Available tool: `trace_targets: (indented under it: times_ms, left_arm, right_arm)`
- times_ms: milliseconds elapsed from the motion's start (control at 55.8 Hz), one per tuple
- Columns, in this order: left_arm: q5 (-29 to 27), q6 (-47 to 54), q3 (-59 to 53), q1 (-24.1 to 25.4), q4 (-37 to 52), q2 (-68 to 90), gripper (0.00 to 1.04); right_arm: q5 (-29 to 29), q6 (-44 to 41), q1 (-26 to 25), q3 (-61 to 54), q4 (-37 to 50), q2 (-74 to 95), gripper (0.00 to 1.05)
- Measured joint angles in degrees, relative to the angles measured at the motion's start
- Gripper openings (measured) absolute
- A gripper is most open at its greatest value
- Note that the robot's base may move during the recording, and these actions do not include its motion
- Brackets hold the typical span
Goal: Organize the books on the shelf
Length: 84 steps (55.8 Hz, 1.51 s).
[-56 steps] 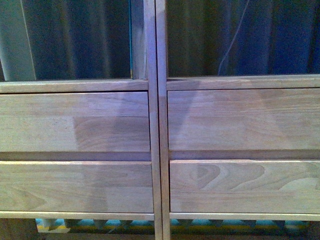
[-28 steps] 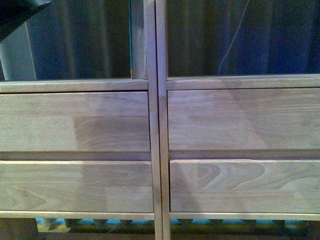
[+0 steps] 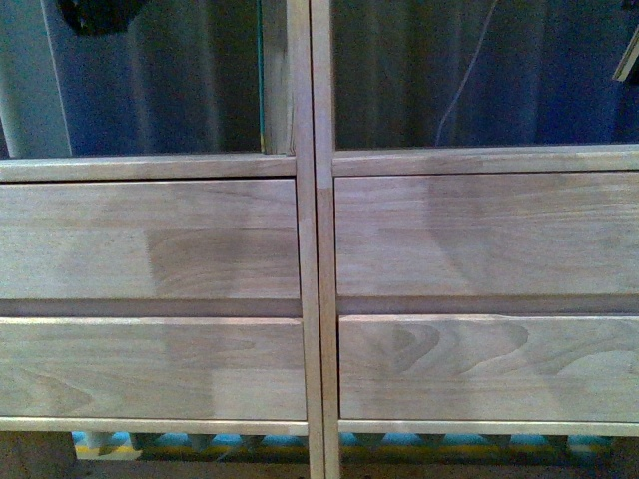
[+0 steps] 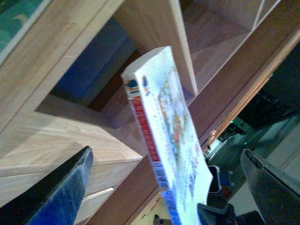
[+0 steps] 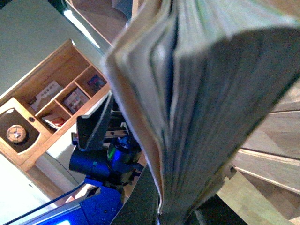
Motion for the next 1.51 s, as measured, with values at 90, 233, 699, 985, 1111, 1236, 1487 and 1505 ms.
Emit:
trace_targets:
  times_ms: [90, 233, 699, 985, 1111, 1236, 1487, 1505]
  left_arm:
    - [0.8, 0.2, -1.0, -1.2, 1.6, -0.4, 0.97]
    - [0.7, 0.4, -1.3, -2.5, 1.3, -0.2, 0.97]
    - [-0.3, -0.4, -0.3, -6.4, 2.2, 0.1, 0.97]
    - [0.2, -1.0, -0.3, -6.8, 5.4, 0.1, 0.63]
    - [1.2, -3.0, -1.5, -6.7, 10.2, -0.4, 0.38]
    - [1.6, -6.7, -3.0, -6.2, 14.7, -0.6, 0.12]
    - [2.1, -8.2, -4.1, -2.1, 16.3, -1.9, 0.07]
    - [2.1, -8.2, -4.2, -1.8, 16.1, -2.1, 0.07]
  right_arm:
    - [-0.2, 1.7, -0.5, -0.5, 2.2, 0.2, 0.07]
    - [-2.3, 4.5, -0.9, -1.9, 7.0, 0.2, 0.07]
    - [-9.6, 11.5, -0.5, -6.7, 21.0, -2.4, 0.07]
    - [-10.8, 12.8, -0.6, -7.3, 21.3, -2.1, 0.07]
    - [-11.8, 13.2, -0.6, -7.3, 21.3, -2.1, 0.07]
    - [-12.9, 13.3, -0.6, -7.3, 21.3, -1.9, 0.11]
    - [-12.9, 13.4, -0.6, -7.3, 21.4, -1.9, 0.52]
    - [-12.9, 13.4, -0.6, -7.3, 21.4, -1.9, 0.56]
